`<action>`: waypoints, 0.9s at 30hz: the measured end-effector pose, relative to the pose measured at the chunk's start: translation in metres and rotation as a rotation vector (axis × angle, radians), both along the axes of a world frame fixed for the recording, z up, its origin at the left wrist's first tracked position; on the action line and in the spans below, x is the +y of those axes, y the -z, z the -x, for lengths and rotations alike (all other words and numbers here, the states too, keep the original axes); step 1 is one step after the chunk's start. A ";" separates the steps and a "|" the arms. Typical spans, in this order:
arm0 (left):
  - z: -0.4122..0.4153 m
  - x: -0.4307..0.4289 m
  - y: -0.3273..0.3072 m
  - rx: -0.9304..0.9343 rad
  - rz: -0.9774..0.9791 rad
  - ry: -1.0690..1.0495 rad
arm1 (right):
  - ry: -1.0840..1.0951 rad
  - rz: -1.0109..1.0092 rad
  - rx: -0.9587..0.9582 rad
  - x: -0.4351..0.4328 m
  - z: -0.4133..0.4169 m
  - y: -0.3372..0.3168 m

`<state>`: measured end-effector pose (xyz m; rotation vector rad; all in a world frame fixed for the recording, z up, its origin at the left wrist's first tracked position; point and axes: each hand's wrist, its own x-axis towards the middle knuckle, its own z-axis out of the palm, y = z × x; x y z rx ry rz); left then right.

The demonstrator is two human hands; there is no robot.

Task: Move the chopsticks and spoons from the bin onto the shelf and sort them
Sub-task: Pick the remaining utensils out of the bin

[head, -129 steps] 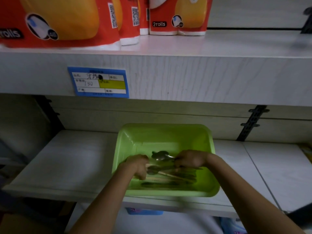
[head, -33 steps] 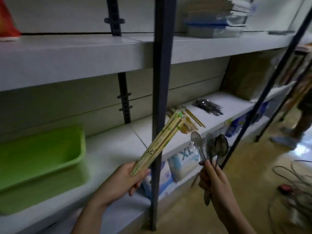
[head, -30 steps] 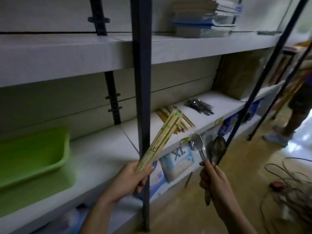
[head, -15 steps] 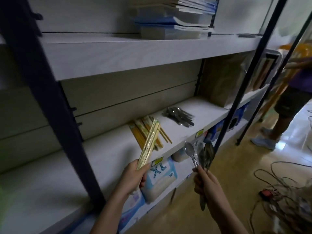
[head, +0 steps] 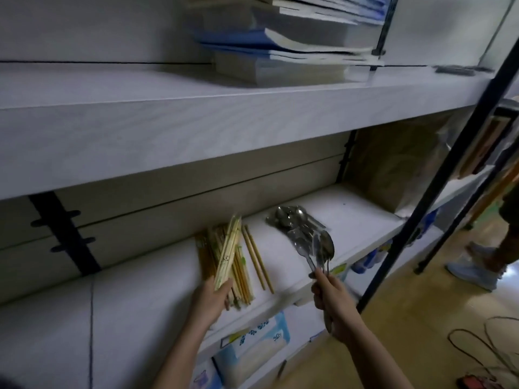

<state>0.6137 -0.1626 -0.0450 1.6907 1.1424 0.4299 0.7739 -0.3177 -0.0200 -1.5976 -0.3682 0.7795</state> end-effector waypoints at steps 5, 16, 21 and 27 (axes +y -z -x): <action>-0.028 0.008 0.011 0.086 -0.029 -0.138 | -0.085 0.077 -0.050 0.038 -0.063 0.013; -0.100 0.013 0.027 0.470 -0.245 -0.423 | -0.343 0.262 -0.398 0.116 -0.185 0.037; -0.126 0.012 0.025 0.607 -0.300 -0.479 | -0.403 0.350 -0.500 0.146 -0.204 0.047; -0.135 0.012 0.024 0.732 -0.337 -0.492 | -0.475 0.467 -0.614 0.159 -0.210 0.058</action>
